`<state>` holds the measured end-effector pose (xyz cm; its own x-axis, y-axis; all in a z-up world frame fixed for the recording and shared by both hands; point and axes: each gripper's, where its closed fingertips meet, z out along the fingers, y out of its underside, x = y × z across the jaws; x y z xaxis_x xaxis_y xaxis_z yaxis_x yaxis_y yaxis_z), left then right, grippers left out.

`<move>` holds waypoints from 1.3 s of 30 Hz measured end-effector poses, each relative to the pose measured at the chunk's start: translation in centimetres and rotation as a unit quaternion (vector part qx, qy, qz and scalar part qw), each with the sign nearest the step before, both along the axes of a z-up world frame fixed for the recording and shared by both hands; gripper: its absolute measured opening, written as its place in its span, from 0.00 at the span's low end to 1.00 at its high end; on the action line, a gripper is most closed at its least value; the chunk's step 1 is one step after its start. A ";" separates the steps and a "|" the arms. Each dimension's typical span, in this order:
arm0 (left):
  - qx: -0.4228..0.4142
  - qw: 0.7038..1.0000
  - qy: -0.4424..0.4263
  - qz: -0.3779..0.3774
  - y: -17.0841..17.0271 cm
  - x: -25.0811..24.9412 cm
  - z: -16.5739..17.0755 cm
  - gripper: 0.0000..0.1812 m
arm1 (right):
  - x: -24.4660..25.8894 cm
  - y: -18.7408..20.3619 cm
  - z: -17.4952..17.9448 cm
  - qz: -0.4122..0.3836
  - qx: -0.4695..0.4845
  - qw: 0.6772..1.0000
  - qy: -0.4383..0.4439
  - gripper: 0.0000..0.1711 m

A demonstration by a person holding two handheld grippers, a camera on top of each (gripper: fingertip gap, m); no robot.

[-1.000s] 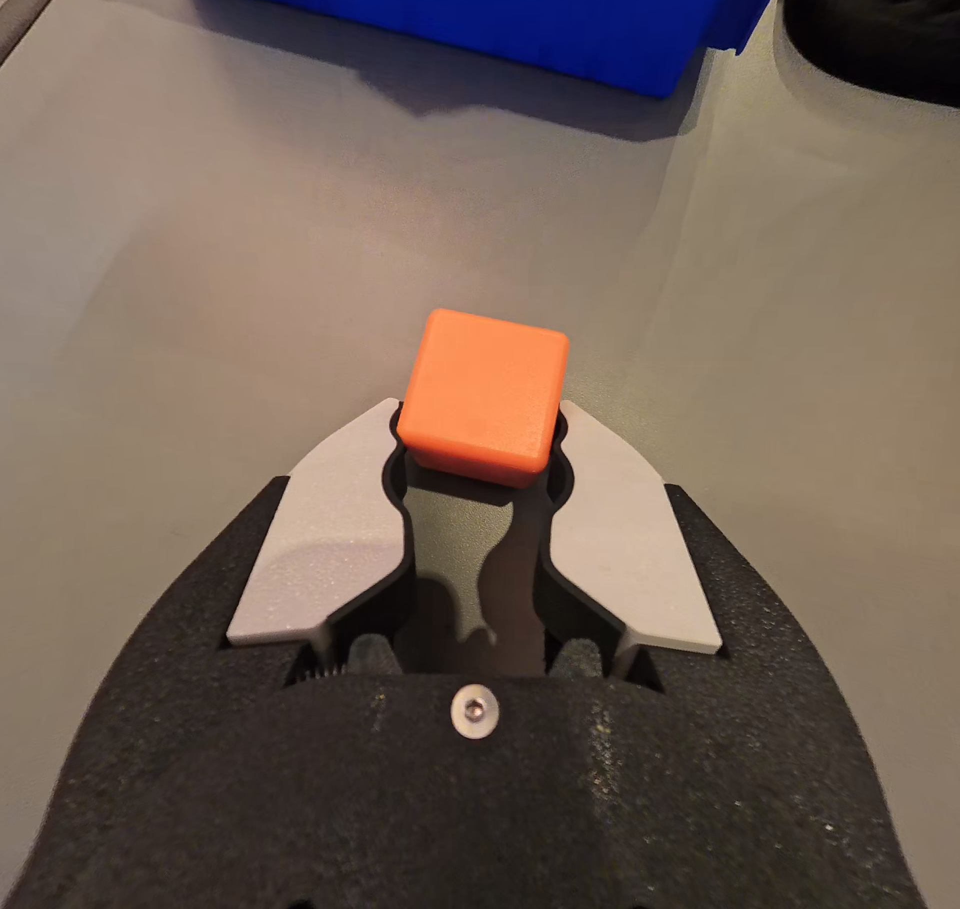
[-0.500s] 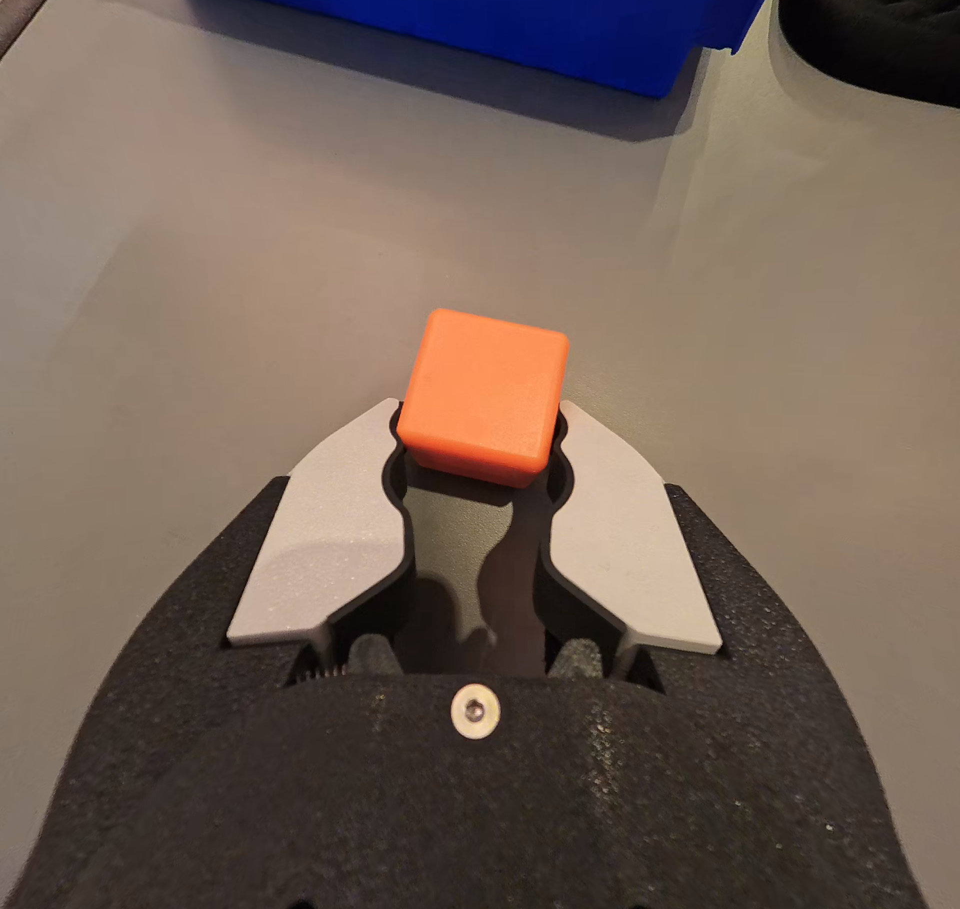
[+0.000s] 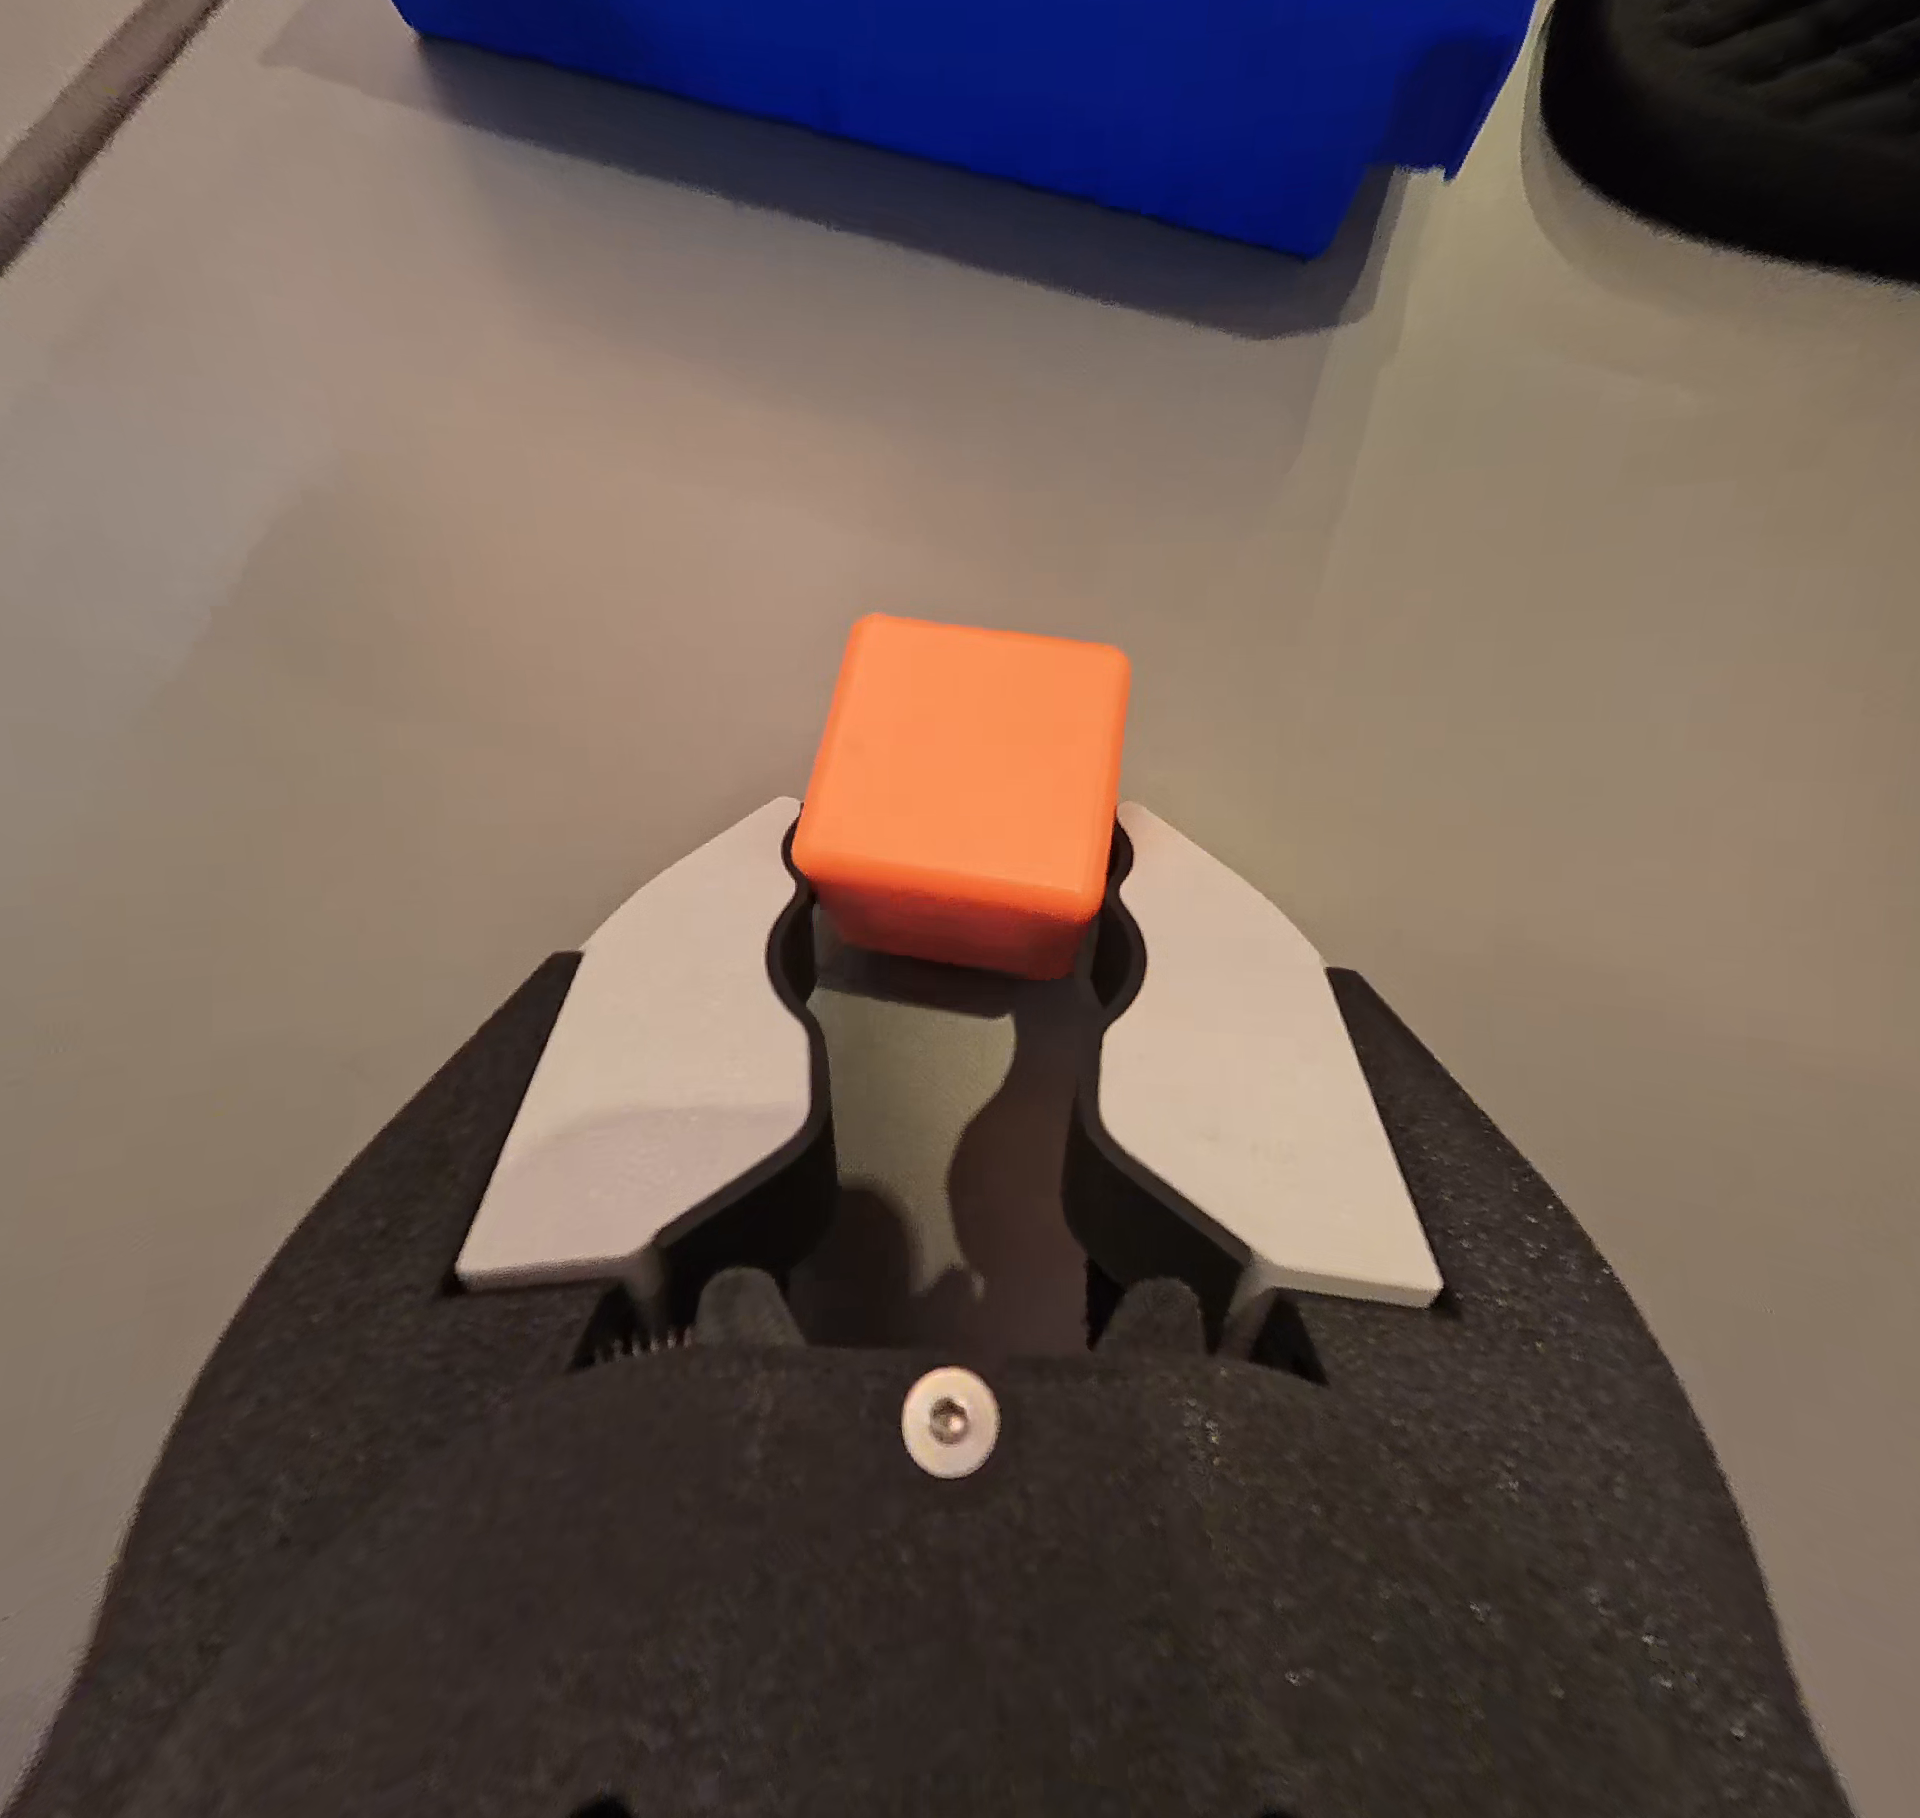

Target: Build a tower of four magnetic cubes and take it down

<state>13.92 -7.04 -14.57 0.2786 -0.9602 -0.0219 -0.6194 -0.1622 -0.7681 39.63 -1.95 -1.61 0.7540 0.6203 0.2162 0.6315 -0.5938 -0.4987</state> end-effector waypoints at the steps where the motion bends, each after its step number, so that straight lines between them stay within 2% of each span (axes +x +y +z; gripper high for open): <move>1: 0.007 1.000 -0.008 0.004 0.1 0.0 0.6 0.28 | -1.2 0.3 1.5 0.011 0.031 0.999 0.027 0.34; 4: 0.042 0.999 -0.026 0.013 0.5 -0.1 3.0 0.28 | -6.1 0.5 5.5 0.056 0.085 0.982 0.159 0.33; 7: 0.103 0.992 -0.062 0.035 1.0 -0.6 7.3 0.28 | -12.6 -0.8 7.9 0.110 0.024 0.934 0.339 0.32; 9: 0.164 0.980 -0.096 0.062 1.4 -1.4 10.9 0.28 | -16.7 -2.0 8.1 0.147 -0.040 0.904 0.401 0.32; 11: 0.206 0.967 -0.137 0.061 0.8 -1.6 13.9 0.28 | -20.4 -2.8 7.5 0.176 -0.089 0.884 0.424 0.32; 13: 0.240 0.957 -0.155 0.056 0.1 -1.8 15.5 0.28 | -23.3 -3.3 7.0 0.186 -0.119 0.868 0.445 0.34; 15: 0.275 0.949 -0.146 0.052 -0.1 -1.9 15.9 0.28 | -25.3 -3.3 6.4 0.177 -0.141 0.857 0.464 0.40; 17: 0.299 0.942 -0.139 0.057 0.1 -2.0 16.0 0.28 | -26.8 -3.8 5.6 0.182 -0.170 0.844 0.475 0.40; 20: 0.307 0.940 -0.131 0.062 0.2 -2.0 15.8 0.28 | -28.3 -4.5 4.0 0.188 -0.201 0.845 0.459 0.41; 21: 0.308 0.941 -0.126 0.061 0.2 -1.9 15.7 0.28 | -28.7 -4.9 3.5 0.195 -0.208 0.847 0.448 0.40; 22: 0.309 0.941 -0.124 0.061 0.2 -1.9 15.5 0.28 | -29.1 -5.3 3.1 0.205 -0.213 0.849 0.438 0.32; 23: 0.311 0.941 -0.122 0.060 0.2 -1.8 15.5 0.28 | -29.4 -5.5 2.8 0.212 -0.213 0.851 0.430 0.32; 26: 0.311 0.942 -0.110 0.063 0.4 -2.0 14.9 0.28 | -29.3 -5.3 2.6 0.214 -0.211 0.856 0.420 0.30; 29: 0.298 0.946 -0.110 0.060 0.0 -1.7 14.6 0.28 | -27.9 -4.9 4.0 0.218 -0.189 0.859 0.423 0.28; 32: 0.268 0.954 -0.120 0.059 -0.5 -1.5 15.1 0.34 | -23.2 -4.4 6.8 0.219 -0.119 0.882 0.400 0.28; 34: 0.245 0.959 -0.135 0.053 -0.9 -1.5 15.6 0.34 | -18.4 -3.5 8.0 0.196 -0.049 0.912 0.358 0.28; 37: 0.213 0.965 -0.144 0.049 -1.1 -1.9 16.2 0.32 | -10.1 -1.9 6.1 0.152 0.021 0.960 0.235 0.28; 39: 0.206 0.966 -0.147 0.049 -1.1 -2.3 16.8 0.32 | -6.8 -2.1 2.6 0.188 0.013 0.970 0.156 0.28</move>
